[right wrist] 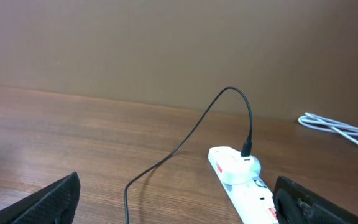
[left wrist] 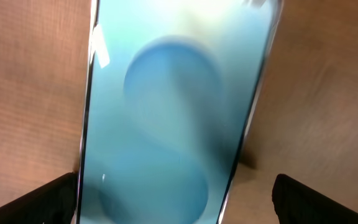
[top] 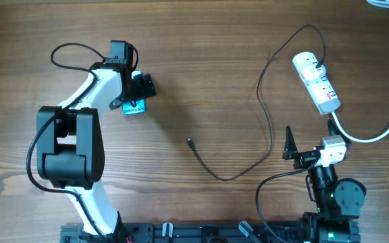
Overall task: Plug charger to phone and switch on socket
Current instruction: 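Grasp the phone's edge with the left gripper and lift it, then rotate the held phone upright with the left gripper, then move the right gripper toward the phone held by the left gripper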
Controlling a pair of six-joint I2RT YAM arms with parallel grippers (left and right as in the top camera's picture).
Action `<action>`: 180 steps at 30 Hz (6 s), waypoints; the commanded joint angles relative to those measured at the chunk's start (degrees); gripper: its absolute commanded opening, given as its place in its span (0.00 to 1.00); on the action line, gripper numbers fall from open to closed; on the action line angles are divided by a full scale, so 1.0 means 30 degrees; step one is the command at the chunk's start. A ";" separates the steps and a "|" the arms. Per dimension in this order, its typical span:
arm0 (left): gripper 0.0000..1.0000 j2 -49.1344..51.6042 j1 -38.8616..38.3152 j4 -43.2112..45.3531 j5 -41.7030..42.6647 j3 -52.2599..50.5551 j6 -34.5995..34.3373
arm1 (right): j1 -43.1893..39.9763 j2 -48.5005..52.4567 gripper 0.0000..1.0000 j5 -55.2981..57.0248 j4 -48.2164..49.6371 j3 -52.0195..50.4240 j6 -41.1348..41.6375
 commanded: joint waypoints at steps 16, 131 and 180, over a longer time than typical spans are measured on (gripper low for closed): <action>1.00 0.0765 0.0051 0.0459 0.1013 -0.0452 0.0102 | -0.0044 -0.0029 1.00 -0.0233 0.0073 -0.0022 0.0204; 1.00 0.0780 -0.1464 -0.4575 -0.1588 -0.0452 -0.5785 | -0.0044 -0.0029 1.00 -0.0233 0.0066 -0.0022 0.0204; 0.78 0.0780 -0.1260 -0.2892 0.2718 -0.0452 -0.4291 | 0.0510 1.9562 0.93 -1.5212 -0.9056 1.8746 0.5406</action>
